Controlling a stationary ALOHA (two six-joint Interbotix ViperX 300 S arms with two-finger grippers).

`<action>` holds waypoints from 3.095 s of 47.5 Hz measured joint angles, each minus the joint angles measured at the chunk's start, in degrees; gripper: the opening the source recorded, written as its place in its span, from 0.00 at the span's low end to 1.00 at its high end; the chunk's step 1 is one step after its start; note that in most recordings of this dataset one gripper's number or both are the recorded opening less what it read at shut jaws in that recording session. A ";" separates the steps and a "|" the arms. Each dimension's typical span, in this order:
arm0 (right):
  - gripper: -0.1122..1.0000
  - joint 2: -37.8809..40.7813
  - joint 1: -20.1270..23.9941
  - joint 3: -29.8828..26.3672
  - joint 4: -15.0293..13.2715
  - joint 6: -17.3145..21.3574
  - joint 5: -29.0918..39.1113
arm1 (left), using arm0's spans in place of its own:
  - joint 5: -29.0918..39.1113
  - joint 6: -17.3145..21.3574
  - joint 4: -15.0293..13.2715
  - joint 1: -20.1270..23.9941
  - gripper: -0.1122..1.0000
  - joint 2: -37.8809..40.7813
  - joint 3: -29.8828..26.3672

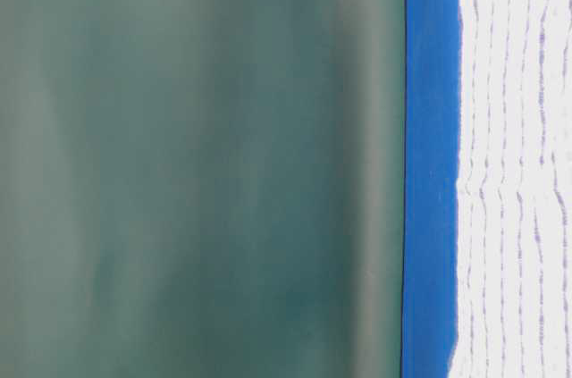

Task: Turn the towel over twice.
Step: 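Move both grippers toward the towel's top left and right corners, then pinch the top corners of the striped towel with both grippers, then lift the held corners up and pull them away from the table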

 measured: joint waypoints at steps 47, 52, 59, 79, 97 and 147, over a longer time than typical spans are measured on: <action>0.62 45.62 -14.50 -10.28 0.79 -0.09 -2.29 | -15.03 2.37 -0.09 21.09 0.88 41.92 -1.49; 0.62 47.37 -15.38 -10.72 0.79 -0.09 -2.90 | -15.64 2.29 -0.09 21.71 0.87 45.09 -2.11; 0.55 48.60 -15.73 -10.99 0.88 -0.44 -3.96 | -15.29 2.37 -0.09 21.97 0.77 47.81 -3.08; 0.14 48.96 -15.73 -10.99 0.70 -0.26 -4.04 | -10.63 2.29 -0.18 22.41 0.14 48.87 -3.96; 0.14 45.70 -15.91 -10.72 1.14 -0.09 -3.78 | -9.58 2.37 -0.26 22.68 0.14 44.38 -4.39; 0.14 21.97 -21.97 -22.76 -0.88 -6.15 12.83 | -4.75 7.73 -0.26 26.02 0.14 17.05 -10.02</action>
